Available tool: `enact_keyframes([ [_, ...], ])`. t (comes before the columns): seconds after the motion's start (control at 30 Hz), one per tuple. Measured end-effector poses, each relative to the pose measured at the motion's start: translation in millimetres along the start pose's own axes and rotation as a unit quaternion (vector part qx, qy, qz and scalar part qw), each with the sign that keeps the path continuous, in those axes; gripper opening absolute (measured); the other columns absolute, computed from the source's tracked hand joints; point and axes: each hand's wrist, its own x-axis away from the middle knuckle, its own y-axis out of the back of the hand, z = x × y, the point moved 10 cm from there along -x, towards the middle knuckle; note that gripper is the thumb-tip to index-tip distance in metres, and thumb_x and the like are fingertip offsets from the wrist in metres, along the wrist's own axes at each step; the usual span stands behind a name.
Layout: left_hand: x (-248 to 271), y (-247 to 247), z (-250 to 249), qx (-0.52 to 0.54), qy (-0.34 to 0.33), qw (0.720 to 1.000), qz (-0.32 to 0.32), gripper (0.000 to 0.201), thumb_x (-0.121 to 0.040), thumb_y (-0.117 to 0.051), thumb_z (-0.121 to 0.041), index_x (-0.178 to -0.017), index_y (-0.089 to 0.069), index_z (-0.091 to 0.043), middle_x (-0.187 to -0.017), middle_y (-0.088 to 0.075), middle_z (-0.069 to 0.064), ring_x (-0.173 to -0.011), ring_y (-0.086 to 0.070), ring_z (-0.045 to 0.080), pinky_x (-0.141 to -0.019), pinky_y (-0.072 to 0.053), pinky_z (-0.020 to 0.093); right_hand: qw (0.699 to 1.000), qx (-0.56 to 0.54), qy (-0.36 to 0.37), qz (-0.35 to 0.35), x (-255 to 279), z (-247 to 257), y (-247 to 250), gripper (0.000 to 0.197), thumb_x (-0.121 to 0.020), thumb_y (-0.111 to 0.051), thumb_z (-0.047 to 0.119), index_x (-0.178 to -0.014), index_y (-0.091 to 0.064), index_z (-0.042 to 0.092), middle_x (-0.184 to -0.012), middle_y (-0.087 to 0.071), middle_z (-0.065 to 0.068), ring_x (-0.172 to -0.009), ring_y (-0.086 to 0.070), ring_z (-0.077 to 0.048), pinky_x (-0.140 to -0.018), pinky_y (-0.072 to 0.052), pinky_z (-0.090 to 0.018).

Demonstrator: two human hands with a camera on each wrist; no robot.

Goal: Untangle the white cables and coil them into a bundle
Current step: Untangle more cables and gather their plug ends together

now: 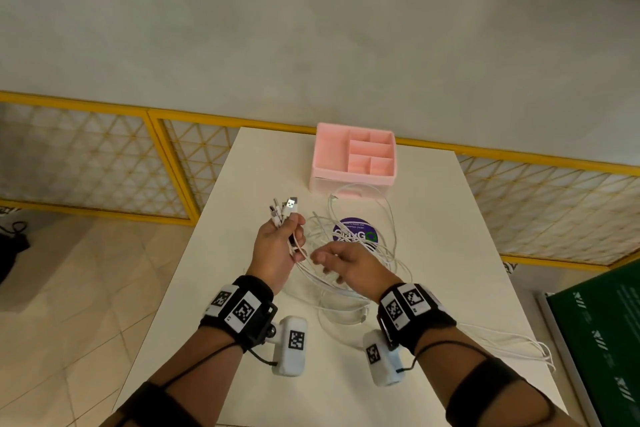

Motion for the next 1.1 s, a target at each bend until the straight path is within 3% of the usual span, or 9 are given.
enact_keyframes([
  [0.23, 0.3, -8.0, -9.5, -0.005, -0.040, 0.999, -0.001, 0.028, -0.107, -0.042, -0.017, -0.081, -0.050, -0.010, -0.057, -0.037, -0.003, -0.052, -0.042, 0.016, -0.056, -0.040, 0.031, 0.999, -0.044, 0.026, -0.003, -6.1, 11.4, -6.9, 0.013, -0.093, -0.067, 0.022, -0.096, -0.070, 0.009, -0.066, -0.054, -0.001, -0.062, -0.049, -0.012, -0.062, -0.042, -0.024],
  [0.33, 0.9, -7.7, -10.9, 0.026, -0.033, 0.999, 0.008, 0.027, -0.107, -0.041, -0.018, -0.082, -0.049, -0.010, -0.058, -0.034, -0.001, -0.048, -0.038, 0.015, -0.055, -0.046, 0.033, 0.996, -0.081, 0.022, -0.023, -4.2, 10.0, 1.0, 0.011, -0.093, -0.065, 0.011, -0.084, -0.068, 0.006, -0.067, -0.055, -0.007, -0.061, -0.047, -0.016, -0.060, -0.040, -0.028],
  [0.5, -0.3, -7.0, -10.9, 0.057, -0.030, 0.998, 0.014, 0.024, -0.107, -0.042, -0.018, -0.087, -0.052, -0.008, -0.061, -0.040, 0.002, -0.052, -0.045, 0.016, -0.056, -0.043, 0.032, 0.995, -0.100, 0.004, -0.012, -9.8, 15.8, 0.7, 0.008, -0.093, -0.067, 0.016, -0.090, -0.069, 0.009, -0.079, -0.064, -0.004, -0.069, -0.057, -0.012, -0.063, -0.047, -0.022],
  [0.6, -0.9, -10.8, -10.8, 0.085, -0.023, 0.996, 0.030, 0.022, -0.106, -0.043, -0.019, -0.090, -0.053, -0.008, -0.062, -0.044, 0.002, -0.054, -0.047, 0.016, -0.055, -0.046, 0.031, 0.995, -0.097, 0.002, 0.030, -11.1, 14.3, -8.3, 0.010, -0.095, -0.064, 0.011, -0.094, -0.070, 0.003, -0.067, -0.065, 0.006, -0.057, -0.054, -0.003, -0.060, -0.044, -0.018],
  [0.7, 0.6, -14.1, -11.8, 0.112, -0.011, 0.993, 0.039, 0.022, -0.106, -0.044, -0.020, -0.089, -0.053, -0.009, -0.061, -0.037, 0.000, -0.048, -0.036, 0.011, -0.046, -0.038, 0.025, 0.991, -0.106, -0.011, 0.074, -6.4, 14.3, -16.3, 0.022, -0.099, -0.057, 0.017, -0.087, -0.072, 0.006, -0.064, -0.069, 0.007, -0.053, -0.054, -0.003, -0.056, -0.042, -0.016],
  [0.83, 1.9, -18.0, -28.5, 0.127, -0.023, 0.990, 0.054, 0.026, -0.106, -0.040, -0.022, -0.085, -0.052, -0.012, -0.057, -0.030, -0.005, -0.043, -0.025, 0.006, -0.039, -0.022, 0.019, 0.978, -0.053, -0.115, 0.164, 5.6, -17.1, -33.2, 0.060, -0.104, -0.034, 0.043, -0.075, -0.072, 0.008, -0.077, -0.071, -0.009, -0.052, -0.052, -0.016, -0.055, -0.039, -0.025],
  [0.93, 1.8, -20.5, -42.9, 0.125, -0.031, 0.989, 0.069, 0.029, -0.107, -0.039, -0.023, -0.083, -0.051, -0.013, -0.055, -0.029, -0.007, -0.041, -0.022, 0.004, -0.037, -0.020, 0.016, 0.951, 0.029, -0.239, 0.196, 23.1, -76.3, -36.6, 0.049, -0.090, -0.042, 0.046, -0.070, -0.068, 0.010, -0.074, -0.071, -0.008, -0.059, -0.064, -0.022, -0.056, -0.045, -0.024],
  [1.0, 1.8, -18.1, -44.3, 0.111, -0.024, 0.991, 0.067, 0.030, -0.107, -0.039, -0.024, -0.082, -0.051, -0.014, -0.055, -0.029, -0.007, -0.041, -0.021, 0.004, -0.037, -0.019, 0.015, 0.949, 0.070, -0.265, 0.158, 25.2, -104.2, -24.0, 0.031, -0.080, -0.053, 0.037, -0.071, -0.068, 0.012, -0.073, -0.070, -0.006, -0.070, -0.069, -0.024, -0.056, -0.047, -0.022],
  [1.1, 3.8, -12.7, -29.4, 0.059, 0.010, 0.997, 0.057, 0.030, -0.107, -0.040, -0.022, -0.082, -0.051, -0.013, -0.055, -0.029, -0.006, -0.041, -0.021, 0.005, -0.037, -0.019, 0.014, 0.967, 0.179, -0.172, -0.048, 3.3, -95.5, 34.2, 0.009, -0.081, -0.062, 0.014, -0.075, -0.067, 0.010, -0.069, -0.062, 0.002, -0.068, -0.059, -0.014, -0.063, -0.050, -0.029],
])
